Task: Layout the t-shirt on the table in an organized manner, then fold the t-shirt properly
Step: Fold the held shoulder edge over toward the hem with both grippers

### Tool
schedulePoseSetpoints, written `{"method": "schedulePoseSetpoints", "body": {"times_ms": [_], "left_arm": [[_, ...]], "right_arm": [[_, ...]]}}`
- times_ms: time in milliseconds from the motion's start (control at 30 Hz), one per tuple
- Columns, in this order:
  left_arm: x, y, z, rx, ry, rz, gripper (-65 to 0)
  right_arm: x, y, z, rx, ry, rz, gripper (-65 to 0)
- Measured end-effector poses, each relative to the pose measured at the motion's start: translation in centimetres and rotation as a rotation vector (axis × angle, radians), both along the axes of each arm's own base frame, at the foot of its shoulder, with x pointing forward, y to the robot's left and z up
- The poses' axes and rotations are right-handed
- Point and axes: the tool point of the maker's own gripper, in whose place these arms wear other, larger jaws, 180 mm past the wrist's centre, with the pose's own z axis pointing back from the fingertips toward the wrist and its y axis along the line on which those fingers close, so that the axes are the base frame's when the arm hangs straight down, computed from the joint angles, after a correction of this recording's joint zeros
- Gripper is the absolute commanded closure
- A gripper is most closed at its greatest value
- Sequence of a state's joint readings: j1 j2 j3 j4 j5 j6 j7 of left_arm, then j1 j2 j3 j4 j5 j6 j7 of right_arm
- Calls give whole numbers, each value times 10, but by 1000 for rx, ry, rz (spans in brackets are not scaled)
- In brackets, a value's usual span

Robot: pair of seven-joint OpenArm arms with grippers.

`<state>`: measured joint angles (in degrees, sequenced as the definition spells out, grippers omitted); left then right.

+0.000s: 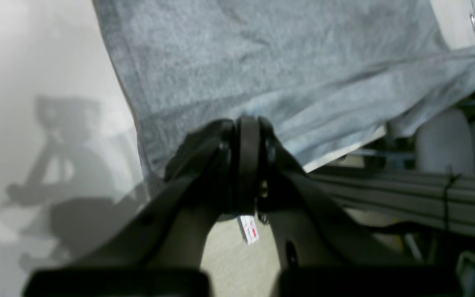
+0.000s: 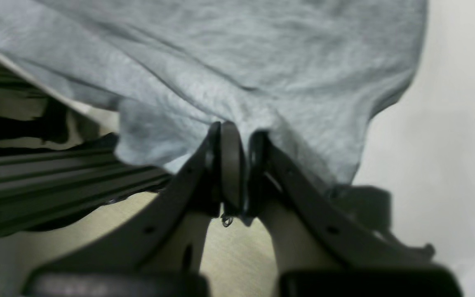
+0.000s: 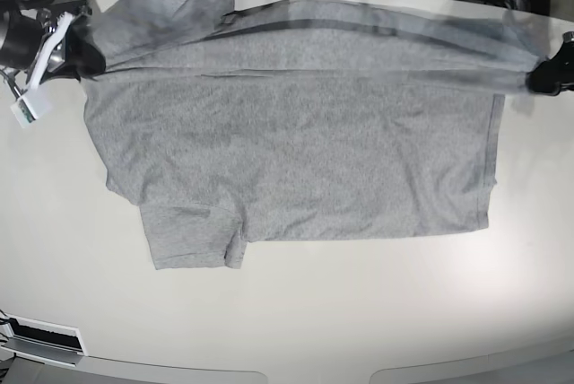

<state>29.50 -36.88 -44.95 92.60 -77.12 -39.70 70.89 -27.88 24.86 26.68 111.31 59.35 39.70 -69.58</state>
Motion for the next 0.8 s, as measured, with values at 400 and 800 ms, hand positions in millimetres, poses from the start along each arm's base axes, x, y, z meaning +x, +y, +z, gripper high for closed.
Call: {"method": "schedulePoseSetpoints", "body": {"times_ms": [400,800], "left_arm": [[31,-7,-27,30,5,-20,0],[43,1,-21,70,-42,-9,-318]], "right_arm": [[38,-20,-14,-19,-32,-78,0],[45,-20,-10,-14,-61,-84,-318]]}}
